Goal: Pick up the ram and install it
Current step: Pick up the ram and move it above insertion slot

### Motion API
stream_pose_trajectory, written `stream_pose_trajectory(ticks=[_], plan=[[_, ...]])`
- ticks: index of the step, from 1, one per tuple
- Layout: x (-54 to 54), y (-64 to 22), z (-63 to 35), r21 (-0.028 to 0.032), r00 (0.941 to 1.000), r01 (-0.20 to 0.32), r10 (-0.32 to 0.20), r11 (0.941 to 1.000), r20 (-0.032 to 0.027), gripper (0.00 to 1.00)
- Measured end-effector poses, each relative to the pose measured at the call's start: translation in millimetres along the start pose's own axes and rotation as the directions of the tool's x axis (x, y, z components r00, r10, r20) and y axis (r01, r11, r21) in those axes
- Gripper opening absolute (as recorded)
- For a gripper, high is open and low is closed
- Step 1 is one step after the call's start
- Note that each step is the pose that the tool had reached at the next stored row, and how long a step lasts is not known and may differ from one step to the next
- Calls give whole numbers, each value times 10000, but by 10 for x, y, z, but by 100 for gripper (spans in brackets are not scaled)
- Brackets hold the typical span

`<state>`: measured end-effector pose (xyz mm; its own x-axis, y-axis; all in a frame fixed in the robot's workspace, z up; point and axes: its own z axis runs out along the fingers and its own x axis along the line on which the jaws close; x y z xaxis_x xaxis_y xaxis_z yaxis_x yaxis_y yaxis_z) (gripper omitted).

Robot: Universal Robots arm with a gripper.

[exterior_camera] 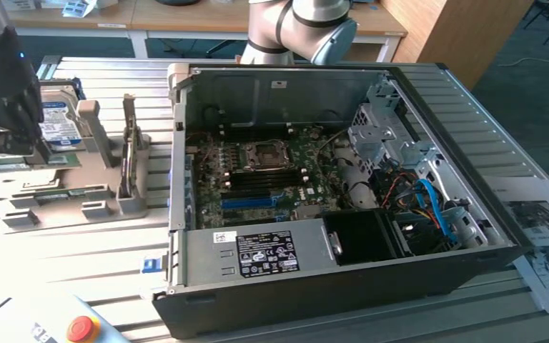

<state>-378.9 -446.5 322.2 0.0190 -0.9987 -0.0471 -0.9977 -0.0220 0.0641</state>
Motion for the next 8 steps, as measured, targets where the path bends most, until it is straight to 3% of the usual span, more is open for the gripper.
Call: stream_pose_trajectory(ticks=[8], plan=[[-8, 3, -170, -4, 10000, -6, 6, 10000, -98, 12]])
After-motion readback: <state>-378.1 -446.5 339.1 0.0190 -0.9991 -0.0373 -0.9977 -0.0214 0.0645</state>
